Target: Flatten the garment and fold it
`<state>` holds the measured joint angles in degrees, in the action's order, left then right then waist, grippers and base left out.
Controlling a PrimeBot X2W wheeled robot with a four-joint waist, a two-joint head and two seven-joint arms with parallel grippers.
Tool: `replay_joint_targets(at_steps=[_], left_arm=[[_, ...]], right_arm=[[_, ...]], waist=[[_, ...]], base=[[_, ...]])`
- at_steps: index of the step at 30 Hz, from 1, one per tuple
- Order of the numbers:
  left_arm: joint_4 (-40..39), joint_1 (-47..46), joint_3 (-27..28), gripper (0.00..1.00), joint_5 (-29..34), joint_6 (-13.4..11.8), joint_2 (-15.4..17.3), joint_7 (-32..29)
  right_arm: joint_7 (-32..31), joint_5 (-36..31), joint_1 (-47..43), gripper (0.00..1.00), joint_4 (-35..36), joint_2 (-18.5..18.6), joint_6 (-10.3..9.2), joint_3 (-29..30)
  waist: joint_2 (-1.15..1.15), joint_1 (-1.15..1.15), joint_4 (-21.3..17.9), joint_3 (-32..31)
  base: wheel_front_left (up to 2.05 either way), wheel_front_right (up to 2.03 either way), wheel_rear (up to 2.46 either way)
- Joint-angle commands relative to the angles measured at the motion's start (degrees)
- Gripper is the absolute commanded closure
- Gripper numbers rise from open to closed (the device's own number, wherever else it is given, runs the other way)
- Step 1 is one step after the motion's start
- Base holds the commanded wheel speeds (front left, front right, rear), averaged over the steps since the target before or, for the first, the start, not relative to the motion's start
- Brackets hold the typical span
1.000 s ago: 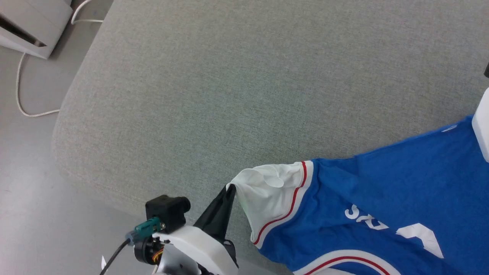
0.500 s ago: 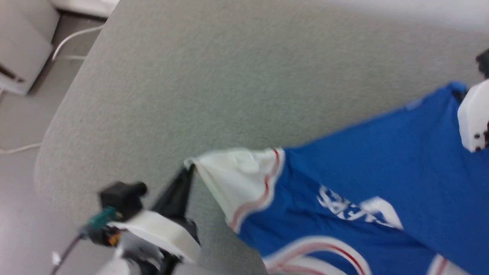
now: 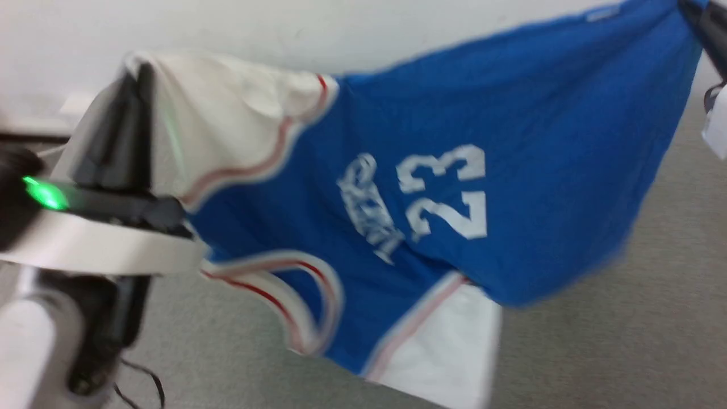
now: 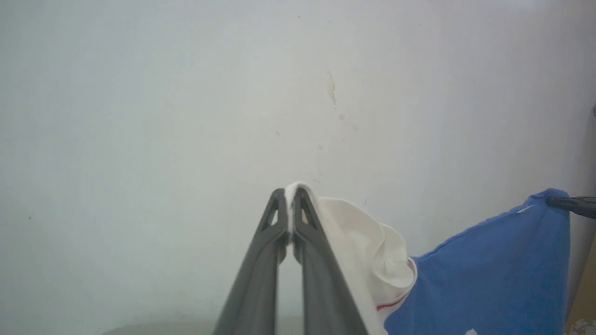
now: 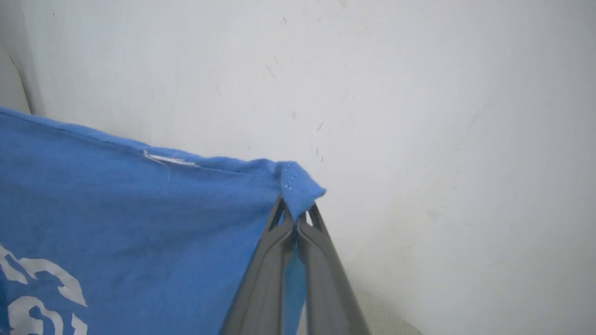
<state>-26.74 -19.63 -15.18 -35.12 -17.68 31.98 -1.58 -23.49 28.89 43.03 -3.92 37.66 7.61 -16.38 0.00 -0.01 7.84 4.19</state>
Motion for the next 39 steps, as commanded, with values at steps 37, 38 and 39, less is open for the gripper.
replay_joint_targets(at_steps=[37,38,39], left_arm=[[31.5,-65.6,-0.8,1.0,5.4,15.2,3.2,-1.6],[33.8,-67.8,-0.8,1.0,5.8,15.6,2.7,-0.6],[36.0,-69.8,-0.9,1.0,6.2,15.9,2.2,0.7]], right_arm=[[12.7,-5.6,33.1,1.0,-9.4,-6.0,-0.12,3.2],[13.9,-6.2,35.1,1.0,-11.5,-6.5,-0.12,2.6],[15.3,-6.7,37.0,1.0,-13.7,-7.0,-0.12,2.1]], waist=[[0.0,0.01,-13.1,24.8],[0.0,0.01,-13.1,25.8],[0.0,0.01,-13.0,26.6]], base=[[0.0,0.0,0.0],[0.0,0.0,0.0],[0.0,0.0,0.0]])
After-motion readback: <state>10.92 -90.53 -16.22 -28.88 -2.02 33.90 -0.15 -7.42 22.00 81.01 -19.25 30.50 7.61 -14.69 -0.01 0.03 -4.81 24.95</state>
